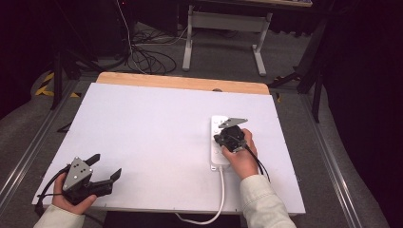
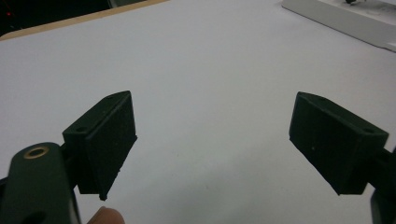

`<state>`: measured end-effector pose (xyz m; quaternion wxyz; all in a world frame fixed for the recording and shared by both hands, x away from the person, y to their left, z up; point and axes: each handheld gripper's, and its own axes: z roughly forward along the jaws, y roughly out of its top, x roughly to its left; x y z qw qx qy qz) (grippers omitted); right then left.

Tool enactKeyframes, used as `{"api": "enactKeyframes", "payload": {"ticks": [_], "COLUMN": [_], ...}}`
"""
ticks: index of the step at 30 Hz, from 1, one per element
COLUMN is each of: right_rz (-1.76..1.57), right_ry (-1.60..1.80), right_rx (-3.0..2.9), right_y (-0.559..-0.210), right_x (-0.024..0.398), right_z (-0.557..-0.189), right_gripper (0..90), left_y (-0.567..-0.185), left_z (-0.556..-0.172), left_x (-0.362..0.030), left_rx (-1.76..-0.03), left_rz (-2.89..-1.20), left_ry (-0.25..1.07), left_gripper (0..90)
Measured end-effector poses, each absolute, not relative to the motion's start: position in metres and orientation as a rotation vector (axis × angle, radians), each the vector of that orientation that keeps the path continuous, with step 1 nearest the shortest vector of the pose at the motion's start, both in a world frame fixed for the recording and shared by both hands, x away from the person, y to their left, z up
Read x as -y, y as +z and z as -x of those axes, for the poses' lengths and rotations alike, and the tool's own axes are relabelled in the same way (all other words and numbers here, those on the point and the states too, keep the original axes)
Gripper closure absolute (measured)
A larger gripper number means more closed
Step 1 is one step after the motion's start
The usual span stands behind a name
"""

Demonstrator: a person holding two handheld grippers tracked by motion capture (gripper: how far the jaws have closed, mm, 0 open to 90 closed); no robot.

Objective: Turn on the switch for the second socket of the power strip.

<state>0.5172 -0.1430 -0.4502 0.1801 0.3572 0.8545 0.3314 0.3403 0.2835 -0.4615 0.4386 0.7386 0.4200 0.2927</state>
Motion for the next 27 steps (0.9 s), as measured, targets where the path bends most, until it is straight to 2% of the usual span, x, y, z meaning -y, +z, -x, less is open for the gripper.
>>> {"api": "enactKeyframes", "payload": {"ticks": [5,27], "right_rz": [-1.002,-0.895], "right_ry": [1.05,1.121], "right_rx": [-2.358,-2.35], "right_y": [-0.438,-0.408], "right_x": [0.15,0.141], "right_z": [-0.512,-0.491], "right_gripper": [90.0,90.0], "left_y": [-0.461,-0.461], "left_z": [-0.34,-0.34], "left_x": [-0.283,-0.283], "left_rx": [-1.044,-1.039], "left_rz": [-1.836,-1.838], "left_ry": [0.728,0.732], "left_gripper": [15.3,15.3]}}
